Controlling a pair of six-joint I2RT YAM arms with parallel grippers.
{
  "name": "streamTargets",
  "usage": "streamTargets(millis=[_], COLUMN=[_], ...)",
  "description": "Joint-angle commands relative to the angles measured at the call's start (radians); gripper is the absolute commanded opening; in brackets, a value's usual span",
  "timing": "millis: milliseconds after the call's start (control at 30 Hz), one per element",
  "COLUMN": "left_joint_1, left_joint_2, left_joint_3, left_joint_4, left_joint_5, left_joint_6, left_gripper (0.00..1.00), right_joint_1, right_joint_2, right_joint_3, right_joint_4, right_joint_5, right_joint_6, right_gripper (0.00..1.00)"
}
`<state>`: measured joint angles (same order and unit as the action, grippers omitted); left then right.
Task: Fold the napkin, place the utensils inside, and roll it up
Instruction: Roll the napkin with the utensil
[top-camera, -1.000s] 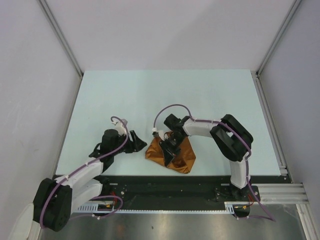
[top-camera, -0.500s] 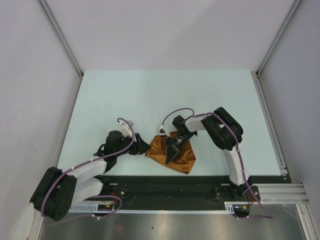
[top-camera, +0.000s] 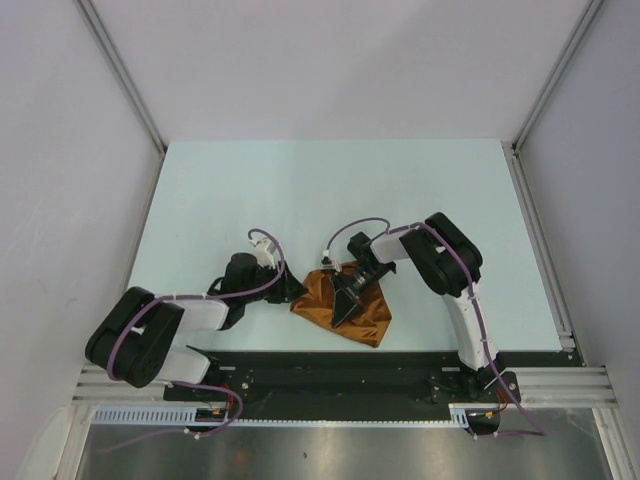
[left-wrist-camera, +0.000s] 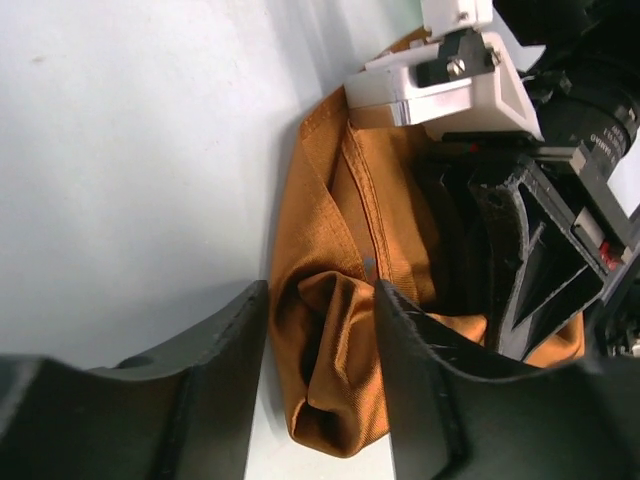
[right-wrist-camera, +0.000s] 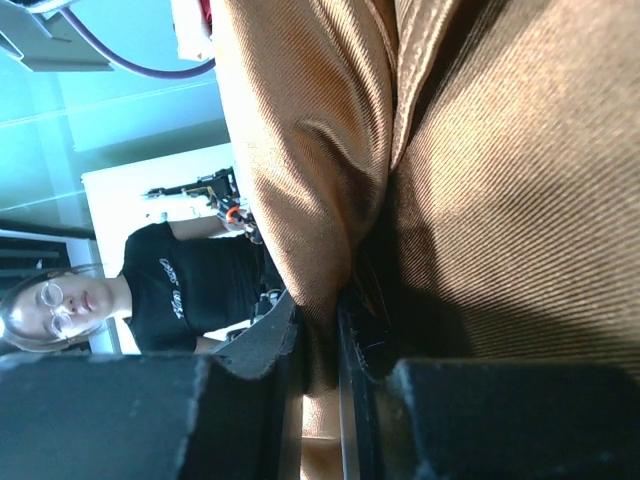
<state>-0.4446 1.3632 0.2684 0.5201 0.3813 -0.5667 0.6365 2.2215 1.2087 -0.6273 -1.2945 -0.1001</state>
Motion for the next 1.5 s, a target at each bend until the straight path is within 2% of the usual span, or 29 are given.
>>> streamTargets(millis=[0,67,133,167,233,267,333,533,633,667,733,767,833,867,900,933,967,1033,1167,1333,1467], left_joint_1=[-0.017,-0.023,-0.023,-0.023,-0.025,-0.025,-0.023,-0.023,-0.023,-0.023,-0.023,-0.023,-0.022,-0.022,-0.022,-0.022,-0.022,-0.022,-0.022,-0.02,-0.02], left_joint_2=[0.039,0.033,0.025,0.019,0.02,0.022,0.022,0.054,0.076,0.08,0.085,0.088,0.1,0.103,0.108,0.112,0.117,0.125,0.139,0.148,0.152], left_joint_3=[0.006,-0.008,-0.011,-0.009,0.011,0.02,0.041,0.063,0.075,0.077,0.084,0.084,0.092,0.095,0.103,0.104,0.106,0.111,0.121,0.127,0.127], left_joint_4=[0.023,0.021,0.011,-0.009,-0.041,-0.08,-0.118,-0.192,-0.209,-0.212,-0.213,-0.213,-0.215,-0.222,-0.224,-0.224,-0.224,-0.224,-0.233,-0.239,-0.241], left_joint_5=[0.048,0.059,0.057,0.054,0.044,0.038,0.021,-0.027,-0.03,-0.032,-0.033,-0.033,-0.032,-0.03,-0.03,-0.025,-0.022,-0.016,-0.006,-0.001,0.002], left_joint_6=[0.007,0.005,0.008,0.011,0.025,0.03,0.05,0.056,0.05,0.048,0.042,0.041,0.033,0.033,0.028,0.027,0.027,0.024,0.022,0.019,0.018], left_gripper=[0.46,0.42,0.29,0.16,0.01,0.0,0.0,0.0,0.0,0.0,0.0,0.0,0.0,0.0,0.0,0.0,0.0,0.0,0.0,0.0,0.0], right_joint_1=[-0.018,-0.024,-0.029,-0.031,-0.037,-0.038,-0.041,-0.046,-0.035,-0.029,0.0,0.018,0.101,0.135,0.17,0.258,0.294,0.382,0.497,0.575,0.598], right_joint_2=[0.035,0.035,0.03,0.026,0.017,0.009,-0.026,-0.173,-0.291,-0.331,-0.403,-0.499,-0.592,-0.667,-0.707,-0.736,-0.779,-0.792,-0.76,-0.678,-0.625], right_joint_3=[0.023,0.026,0.029,0.034,0.04,0.043,0.052,0.072,0.049,0.039,0.003,-0.064,-0.151,-0.231,-0.268,-0.303,-0.343,-0.409,-0.423,-0.397,-0.377], right_joint_4=[-0.02,-0.018,-0.02,-0.018,-0.023,-0.026,-0.025,0.012,0.079,0.125,0.188,0.239,0.38,0.458,0.494,0.53,0.598,0.618,0.667,0.658,0.637], right_joint_5=[0.017,0.015,0.017,0.018,0.024,0.027,0.04,0.173,0.334,0.43,0.529,0.648,0.789,0.93,1.002,1.077,1.189,1.277,1.469,1.59,1.604], right_joint_6=[0.014,0.017,0.019,0.022,0.026,0.031,0.043,0.138,0.21,0.22,0.243,0.246,0.235,0.224,0.208,0.168,0.145,0.113,0.025,-0.033,-0.059], right_gripper=[0.14,0.14,0.15,0.16,0.19,0.21,0.32,0.52,0.56,0.57,0.6,0.62,0.66,0.67,0.69,0.76,0.78,0.79,0.79,0.8,0.8])
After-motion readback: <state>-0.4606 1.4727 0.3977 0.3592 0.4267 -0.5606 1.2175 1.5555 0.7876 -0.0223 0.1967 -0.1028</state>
